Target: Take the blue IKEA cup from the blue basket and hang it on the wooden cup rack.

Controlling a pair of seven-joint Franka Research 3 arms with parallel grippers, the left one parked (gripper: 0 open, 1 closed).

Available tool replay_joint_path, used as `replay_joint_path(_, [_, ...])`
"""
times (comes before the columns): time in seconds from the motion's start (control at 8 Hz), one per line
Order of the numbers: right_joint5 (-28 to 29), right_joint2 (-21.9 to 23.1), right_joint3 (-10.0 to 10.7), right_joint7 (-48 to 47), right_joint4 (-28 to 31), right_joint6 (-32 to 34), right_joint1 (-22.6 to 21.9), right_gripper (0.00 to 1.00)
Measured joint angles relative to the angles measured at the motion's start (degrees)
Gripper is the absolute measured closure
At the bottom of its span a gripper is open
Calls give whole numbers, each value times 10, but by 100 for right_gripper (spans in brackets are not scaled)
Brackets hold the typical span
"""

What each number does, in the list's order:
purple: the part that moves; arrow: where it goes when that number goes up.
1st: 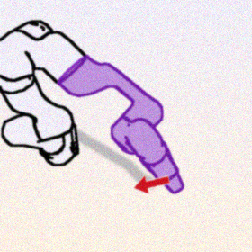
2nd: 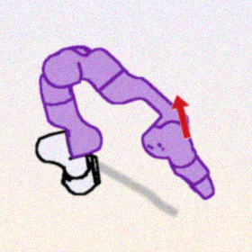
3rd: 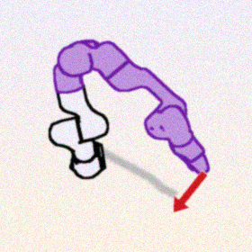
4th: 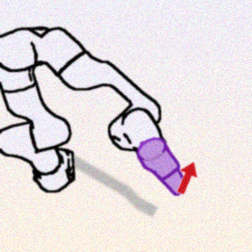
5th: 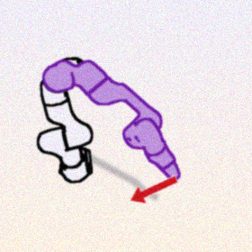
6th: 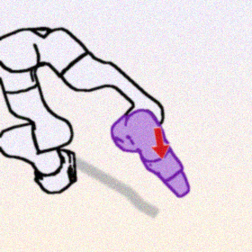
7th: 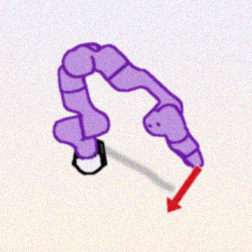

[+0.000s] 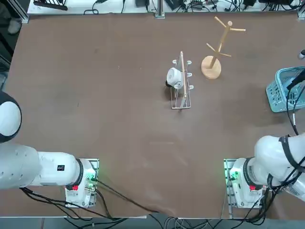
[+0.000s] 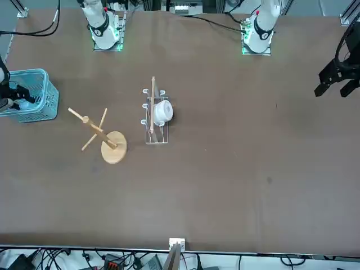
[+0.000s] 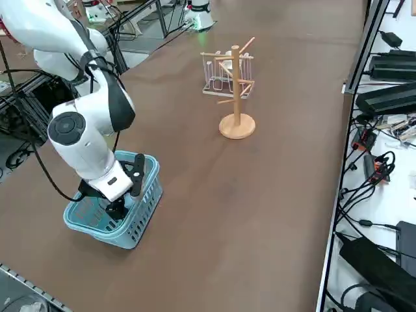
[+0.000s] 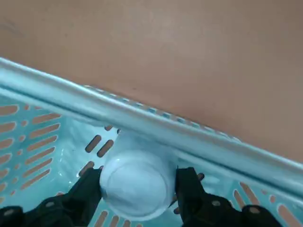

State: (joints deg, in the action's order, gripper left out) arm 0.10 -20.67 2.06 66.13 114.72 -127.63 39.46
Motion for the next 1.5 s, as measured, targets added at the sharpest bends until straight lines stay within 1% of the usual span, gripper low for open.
replay_joint_path(0.38, [0,12,0,1,-9,27,0,14])
replay_joint_path(0.88, [0,58,0,1,-17,85,1,14])
replay_joint_path(1.12, [0,80,2,1,-36,142,2,14])
replay_joint_path(1.5, [0,89,4,3,-106,239,2,14])
